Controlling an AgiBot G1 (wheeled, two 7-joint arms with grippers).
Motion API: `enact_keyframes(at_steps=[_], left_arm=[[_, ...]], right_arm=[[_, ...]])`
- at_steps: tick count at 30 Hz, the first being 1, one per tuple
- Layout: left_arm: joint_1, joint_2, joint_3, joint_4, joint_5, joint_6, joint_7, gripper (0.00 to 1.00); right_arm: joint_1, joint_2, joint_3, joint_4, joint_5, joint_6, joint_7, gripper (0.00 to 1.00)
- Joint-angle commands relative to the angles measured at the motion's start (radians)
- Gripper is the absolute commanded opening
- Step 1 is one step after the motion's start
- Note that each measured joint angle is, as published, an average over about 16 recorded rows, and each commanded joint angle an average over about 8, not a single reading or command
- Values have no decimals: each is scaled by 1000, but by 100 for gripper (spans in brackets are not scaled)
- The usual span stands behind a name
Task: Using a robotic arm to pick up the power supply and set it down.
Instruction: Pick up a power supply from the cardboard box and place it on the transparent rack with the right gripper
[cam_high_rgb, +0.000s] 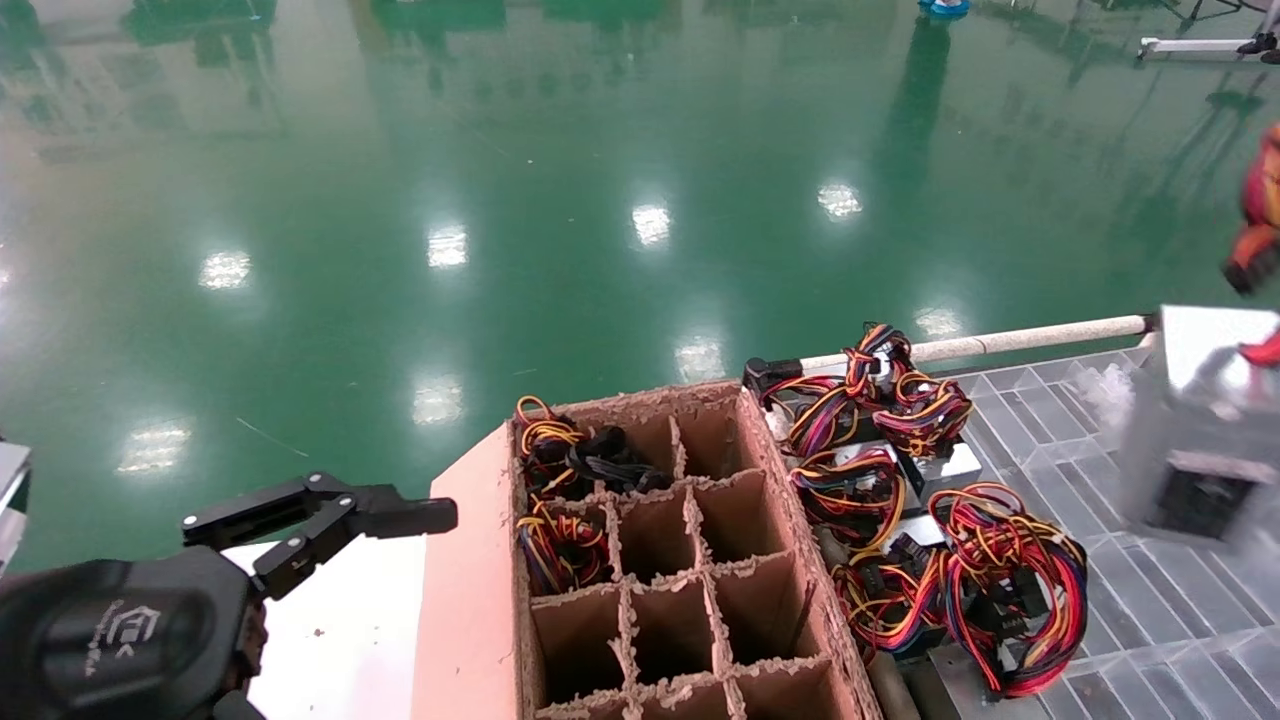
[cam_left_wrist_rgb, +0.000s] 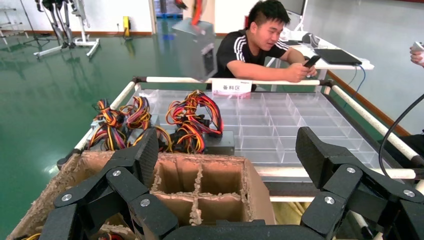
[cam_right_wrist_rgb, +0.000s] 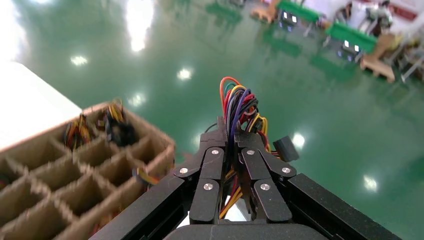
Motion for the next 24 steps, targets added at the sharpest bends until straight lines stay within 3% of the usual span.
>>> enact_keyframes(at_steps=[1, 6, 14, 24], left_arm=[[0, 0, 0, 0, 0, 0, 0, 100], [0, 0, 0, 0, 0, 0, 0, 100], [0, 0, 0, 0, 0, 0, 0, 100], [0, 0, 0, 0, 0, 0, 0, 100]], right_arm=[[14, 33, -1, -37, -14, -39, -13, 0], [5, 75, -39, -84, -39, -89, -40, 0], [-73, 119, -142, -65, -33, -97, -107, 0], [-90, 91, -226, 18, -73, -89, -136, 0]])
